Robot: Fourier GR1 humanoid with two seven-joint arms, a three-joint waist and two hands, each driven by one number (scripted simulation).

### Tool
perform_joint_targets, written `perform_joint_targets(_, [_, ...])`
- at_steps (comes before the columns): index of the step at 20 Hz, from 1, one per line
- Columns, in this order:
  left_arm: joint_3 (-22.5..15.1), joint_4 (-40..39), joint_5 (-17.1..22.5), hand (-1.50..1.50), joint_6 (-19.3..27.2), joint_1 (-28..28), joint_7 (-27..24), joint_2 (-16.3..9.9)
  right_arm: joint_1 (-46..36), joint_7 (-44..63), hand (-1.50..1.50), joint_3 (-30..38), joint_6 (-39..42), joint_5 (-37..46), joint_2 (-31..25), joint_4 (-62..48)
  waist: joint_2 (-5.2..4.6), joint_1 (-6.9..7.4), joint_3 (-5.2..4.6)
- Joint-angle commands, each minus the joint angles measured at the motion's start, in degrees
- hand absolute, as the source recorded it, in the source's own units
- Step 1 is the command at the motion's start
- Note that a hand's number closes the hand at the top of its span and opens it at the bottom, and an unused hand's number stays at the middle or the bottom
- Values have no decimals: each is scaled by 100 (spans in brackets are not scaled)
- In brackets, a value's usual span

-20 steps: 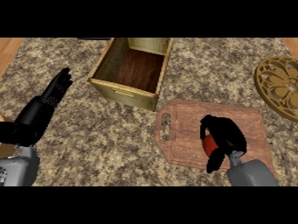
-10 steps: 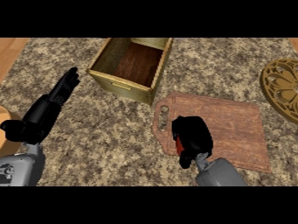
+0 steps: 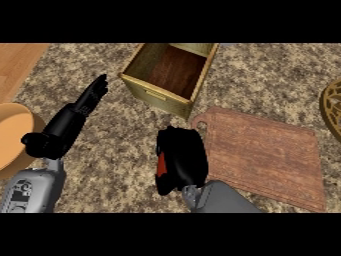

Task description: Pick the bell pepper from the cutting board and place it in the basket

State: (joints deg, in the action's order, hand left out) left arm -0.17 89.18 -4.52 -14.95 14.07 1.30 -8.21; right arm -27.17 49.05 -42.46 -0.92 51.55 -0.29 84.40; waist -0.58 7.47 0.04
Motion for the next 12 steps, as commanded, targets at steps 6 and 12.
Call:
perform_joint_targets(6, [-22,-222,-83,0,52,160,8,37,-1679,1376,150,-407,-2218,-420,29,866,70,54,-19])
perform_joint_targets(12, [27,-276,-48,0,76,192,50,55,-2899,2337,150,-143,-2512,-551,27,726,114,11,-43])
